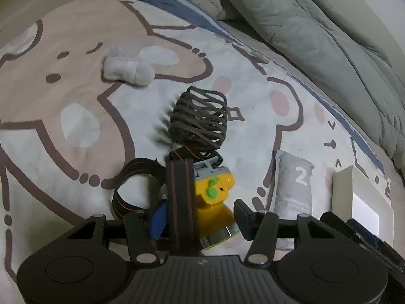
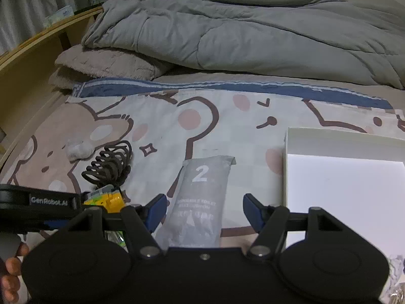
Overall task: Organize objects
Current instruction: 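Grasp the gray printed bag with the right tool while the left tool grasps the yellow headlamp, then lift the gray bag with the right tool while the left tool lifts the headlamp, then carry the gray bag and headlamp toward the white tray with both tools, then lower the gray bag and headlamp into the tray and open both tools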
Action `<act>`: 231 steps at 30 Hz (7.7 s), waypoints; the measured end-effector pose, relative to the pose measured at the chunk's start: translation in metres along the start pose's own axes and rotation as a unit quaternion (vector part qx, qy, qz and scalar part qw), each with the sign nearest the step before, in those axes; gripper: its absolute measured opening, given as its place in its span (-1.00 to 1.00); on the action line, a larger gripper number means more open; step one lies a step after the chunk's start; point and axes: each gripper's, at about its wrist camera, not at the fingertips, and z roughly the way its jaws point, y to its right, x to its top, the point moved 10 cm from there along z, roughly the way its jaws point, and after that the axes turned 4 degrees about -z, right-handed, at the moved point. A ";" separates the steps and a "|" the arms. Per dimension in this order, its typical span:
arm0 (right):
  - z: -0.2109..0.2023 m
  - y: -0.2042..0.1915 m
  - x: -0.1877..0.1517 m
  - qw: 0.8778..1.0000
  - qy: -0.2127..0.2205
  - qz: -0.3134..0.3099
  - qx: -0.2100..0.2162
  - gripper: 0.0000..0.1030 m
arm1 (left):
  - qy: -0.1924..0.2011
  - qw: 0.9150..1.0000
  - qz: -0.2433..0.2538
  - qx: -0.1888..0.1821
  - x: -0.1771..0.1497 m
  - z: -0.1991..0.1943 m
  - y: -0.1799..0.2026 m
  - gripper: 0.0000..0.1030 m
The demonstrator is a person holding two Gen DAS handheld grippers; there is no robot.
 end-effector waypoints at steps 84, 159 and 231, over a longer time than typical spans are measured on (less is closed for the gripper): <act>-0.004 -0.053 -0.111 0.973 -0.178 -0.143 0.039 0.66 | -0.052 0.997 -0.017 -0.050 -0.008 0.030 -0.013 -0.04; -0.162 0.043 0.008 0.991 0.117 -0.055 -0.045 0.09 | 0.196 0.942 0.251 -0.110 -0.044 -0.158 0.119 -0.16; -0.042 0.293 -0.023 0.996 -0.003 0.029 -0.090 0.34 | -0.022 0.968 0.195 -0.159 -0.113 0.113 0.349 -0.12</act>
